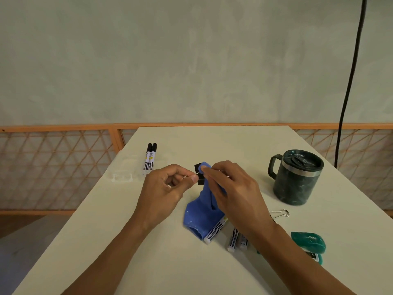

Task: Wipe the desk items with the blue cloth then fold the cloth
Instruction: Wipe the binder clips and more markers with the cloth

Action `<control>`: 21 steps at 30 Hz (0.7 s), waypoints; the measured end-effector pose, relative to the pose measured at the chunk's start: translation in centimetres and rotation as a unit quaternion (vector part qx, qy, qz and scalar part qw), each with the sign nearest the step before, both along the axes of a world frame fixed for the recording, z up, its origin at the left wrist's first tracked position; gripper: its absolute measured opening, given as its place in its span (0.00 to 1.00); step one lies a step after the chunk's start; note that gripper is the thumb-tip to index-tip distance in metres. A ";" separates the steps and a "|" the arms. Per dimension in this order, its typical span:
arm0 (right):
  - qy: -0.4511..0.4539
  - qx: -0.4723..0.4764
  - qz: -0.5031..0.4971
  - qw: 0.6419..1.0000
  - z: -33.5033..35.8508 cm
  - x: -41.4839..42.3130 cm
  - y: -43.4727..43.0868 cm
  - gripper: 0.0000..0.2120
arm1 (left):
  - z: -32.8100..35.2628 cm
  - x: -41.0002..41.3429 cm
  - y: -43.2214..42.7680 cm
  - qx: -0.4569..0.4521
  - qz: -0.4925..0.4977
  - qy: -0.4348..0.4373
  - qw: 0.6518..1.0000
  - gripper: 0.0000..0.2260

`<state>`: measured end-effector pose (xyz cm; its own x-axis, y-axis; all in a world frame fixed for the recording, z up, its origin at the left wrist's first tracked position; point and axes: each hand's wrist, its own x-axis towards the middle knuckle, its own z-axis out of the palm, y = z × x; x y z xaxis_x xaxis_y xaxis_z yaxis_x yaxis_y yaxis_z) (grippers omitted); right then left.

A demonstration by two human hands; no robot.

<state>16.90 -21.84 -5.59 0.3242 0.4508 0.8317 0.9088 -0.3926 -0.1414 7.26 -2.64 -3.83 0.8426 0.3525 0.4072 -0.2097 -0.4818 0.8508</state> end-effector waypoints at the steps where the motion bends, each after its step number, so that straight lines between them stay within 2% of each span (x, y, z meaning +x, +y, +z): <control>1: 0.007 -0.012 0.002 1.000 -0.2 0.0 0.1 0.11 | 0.0 0.0 0.1 -0.003 0.006 -0.004 1.000 0.01; 5: 0.051 -0.006 0.021 0.998 0.0 -0.1 -0.2 0.07 | 0.4 -0.1 0.8 0.000 0.029 -0.025 0.999 0.00; 10: 0.165 0.133 0.014 0.977 1.8 -0.6 -1.3 0.09 | 0.6 0.0 0.9 0.035 0.034 -0.026 0.998 0.03; 15: 0.341 0.174 0.058 0.922 2.3 -0.5 -1.4 0.09 | 0.3 0.1 1.1 0.034 0.004 -0.008 0.999 0.04; 21: 0.477 0.131 0.225 0.840 2.2 -0.9 -0.7 0.08 | -0.1 0.2 0.2 0.034 -0.026 0.017 0.999 0.06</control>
<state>16.05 -22.59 -3.36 0.7453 0.5483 0.3794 0.3808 0.1171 -0.9172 7.46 -2.47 -3.92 0.8732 0.2805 0.3986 -0.2068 -0.5274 0.8241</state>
